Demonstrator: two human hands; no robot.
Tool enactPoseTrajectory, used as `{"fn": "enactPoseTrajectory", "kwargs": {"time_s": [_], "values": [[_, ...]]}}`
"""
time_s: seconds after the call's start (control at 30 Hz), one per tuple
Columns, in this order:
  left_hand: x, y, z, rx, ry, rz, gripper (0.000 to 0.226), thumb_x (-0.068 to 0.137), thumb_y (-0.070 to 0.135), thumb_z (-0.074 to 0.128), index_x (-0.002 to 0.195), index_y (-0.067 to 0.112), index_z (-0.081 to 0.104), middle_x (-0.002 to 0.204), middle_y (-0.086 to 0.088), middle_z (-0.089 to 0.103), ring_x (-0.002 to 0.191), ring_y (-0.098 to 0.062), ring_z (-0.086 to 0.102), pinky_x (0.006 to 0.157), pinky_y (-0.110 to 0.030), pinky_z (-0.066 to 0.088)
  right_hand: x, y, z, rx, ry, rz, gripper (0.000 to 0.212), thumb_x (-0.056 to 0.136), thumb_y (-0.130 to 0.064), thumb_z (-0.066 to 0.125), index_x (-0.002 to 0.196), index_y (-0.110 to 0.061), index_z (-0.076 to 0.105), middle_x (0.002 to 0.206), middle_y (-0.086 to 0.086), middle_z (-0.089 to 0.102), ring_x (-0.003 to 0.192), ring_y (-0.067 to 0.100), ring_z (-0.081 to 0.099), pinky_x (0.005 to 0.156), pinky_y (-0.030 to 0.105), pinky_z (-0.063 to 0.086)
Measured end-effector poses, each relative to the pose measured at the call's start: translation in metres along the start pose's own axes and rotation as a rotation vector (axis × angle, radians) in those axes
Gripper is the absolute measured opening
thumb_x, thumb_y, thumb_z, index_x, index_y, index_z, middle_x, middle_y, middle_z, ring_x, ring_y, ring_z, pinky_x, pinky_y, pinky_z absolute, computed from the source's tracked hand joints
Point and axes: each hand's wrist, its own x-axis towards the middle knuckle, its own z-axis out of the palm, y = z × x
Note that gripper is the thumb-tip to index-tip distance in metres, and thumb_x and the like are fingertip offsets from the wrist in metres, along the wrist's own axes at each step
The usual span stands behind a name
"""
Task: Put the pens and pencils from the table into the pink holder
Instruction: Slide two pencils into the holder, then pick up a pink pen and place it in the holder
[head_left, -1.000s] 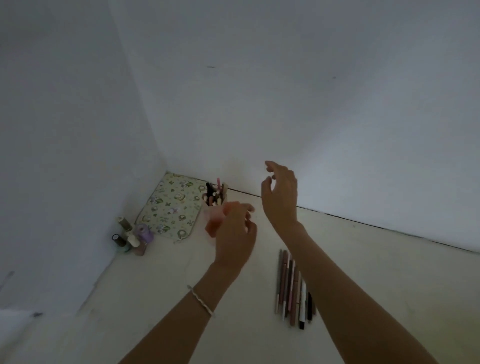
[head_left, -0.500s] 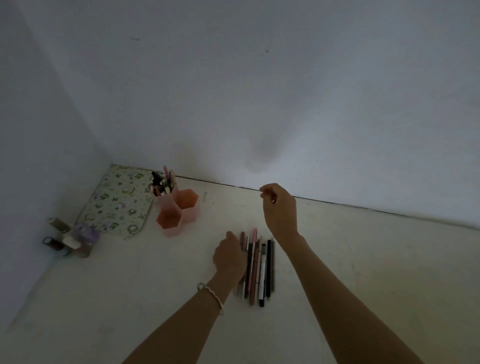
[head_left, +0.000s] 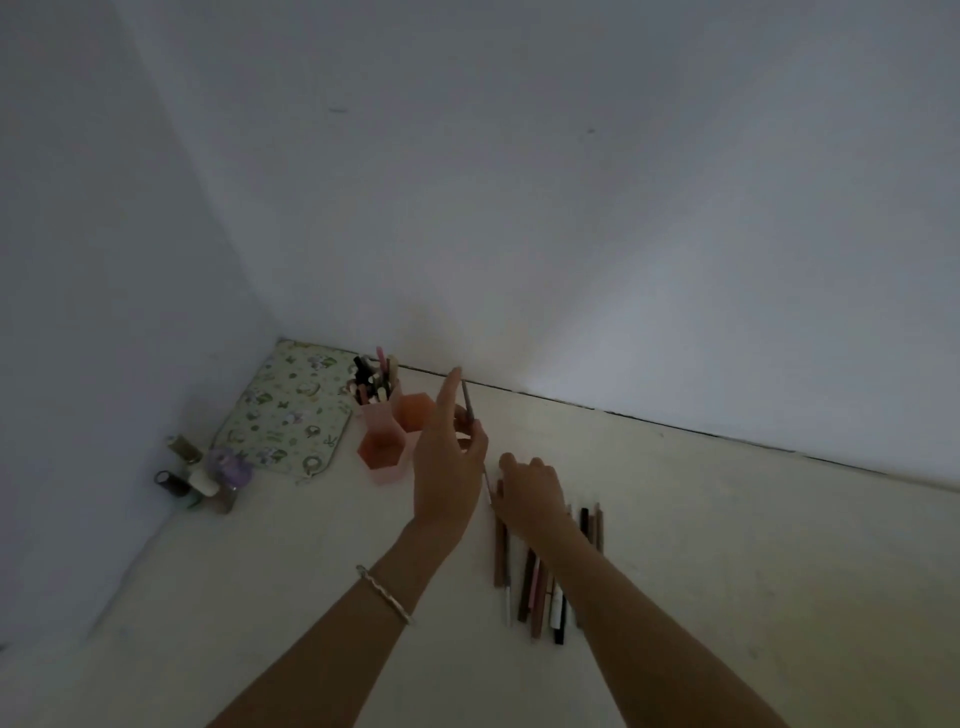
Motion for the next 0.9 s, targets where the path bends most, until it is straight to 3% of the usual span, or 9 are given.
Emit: {"fn": "enactPoseTrajectory", "kwargs": {"time_s": [0.07, 0.17, 0.33, 0.5, 0.6, 0.77, 0.9], "values": [[0.012, 0.005, -0.013, 0.059, 0.035, 0.108, 0.062, 0.093, 0.006, 0.059, 0.145, 0.031, 0.038, 0.094, 0.023, 0.049, 0.081, -0.010, 0.058, 0.072, -0.019, 0.056, 0.003, -0.009, 0.000, 0.059, -0.002, -0.013, 0.019, 0.092, -0.016, 0.044, 0.108, -0.009, 0.051, 0.098, 0.012, 0.065, 0.093, 0.029, 0.058, 0.074, 0.035, 0.042], [0.043, 0.010, -0.035, 0.094, 0.110, 0.160, 0.053, 0.091, 0.006, 0.059, 0.138, 0.027, 0.044, 0.102, 0.003, 0.059, 0.086, -0.014, 0.062, 0.075, -0.026, 0.059, 0.015, -0.012, -0.012, 0.105, 0.017, -0.029, 0.020, 0.091, -0.008, 0.046, 0.108, -0.004, 0.055, 0.102, 0.016, 0.064, 0.094, 0.030, 0.058, 0.078, 0.036, 0.045], [0.076, 0.012, -0.054, 0.108, 0.168, 0.145, 0.046, 0.090, 0.001, 0.059, 0.130, 0.021, 0.045, 0.111, -0.002, 0.057, 0.092, -0.011, 0.061, 0.075, -0.024, 0.059, 0.017, -0.007, -0.007, 0.186, -0.105, -0.036, 0.030, 0.092, -0.018, 0.053, 0.119, -0.005, 0.048, 0.112, 0.014, 0.057, 0.103, 0.032, 0.057, 0.087, 0.037, 0.046], [0.076, 0.009, -0.048, 0.089, 0.148, 0.180, 0.048, 0.090, -0.001, 0.059, 0.131, 0.020, 0.045, 0.112, -0.003, 0.058, 0.090, -0.004, 0.061, 0.074, -0.019, 0.058, 0.011, -0.010, 0.009, 0.263, -0.025, 0.013, 0.019, 0.089, -0.010, 0.049, 0.108, -0.007, 0.049, 0.102, 0.014, 0.056, 0.089, 0.030, 0.057, 0.077, 0.039, 0.048], [0.069, 0.007, -0.043, 0.071, 0.120, 0.156, 0.048, 0.090, 0.000, 0.058, 0.132, 0.021, 0.045, 0.113, -0.002, 0.058, 0.091, -0.002, 0.060, 0.074, -0.020, 0.058, 0.012, -0.010, 0.006, 0.361, 0.015, 0.058, 0.026, 0.086, -0.010, 0.051, 0.112, -0.008, 0.048, 0.098, 0.012, 0.059, 0.085, 0.028, 0.058, 0.071, 0.036, 0.047], [0.076, 0.006, -0.051, 0.136, 0.185, 0.185, 0.049, 0.090, 0.004, 0.059, 0.132, 0.023, 0.044, 0.112, 0.000, 0.059, 0.088, 0.001, 0.060, 0.075, -0.014, 0.056, 0.018, -0.012, -0.030, 0.836, 0.298, 0.217, 0.023, 0.084, -0.006, 0.058, 0.104, -0.015, 0.052, 0.087, 0.013, 0.064, 0.074, 0.028, 0.062, 0.067, 0.040, 0.055], [0.090, 0.003, -0.062, 0.305, 0.212, 0.210, 0.042, 0.092, 0.008, 0.059, 0.129, 0.021, 0.045, 0.110, 0.001, 0.063, 0.087, -0.009, 0.065, 0.076, -0.021, 0.056, 0.022, -0.020, -0.060, 0.996, 0.532, 0.178, 0.029, 0.084, -0.002, 0.056, 0.106, -0.021, 0.052, 0.087, 0.010, 0.063, 0.069, 0.016, 0.056, 0.062, 0.023, 0.048]]}}
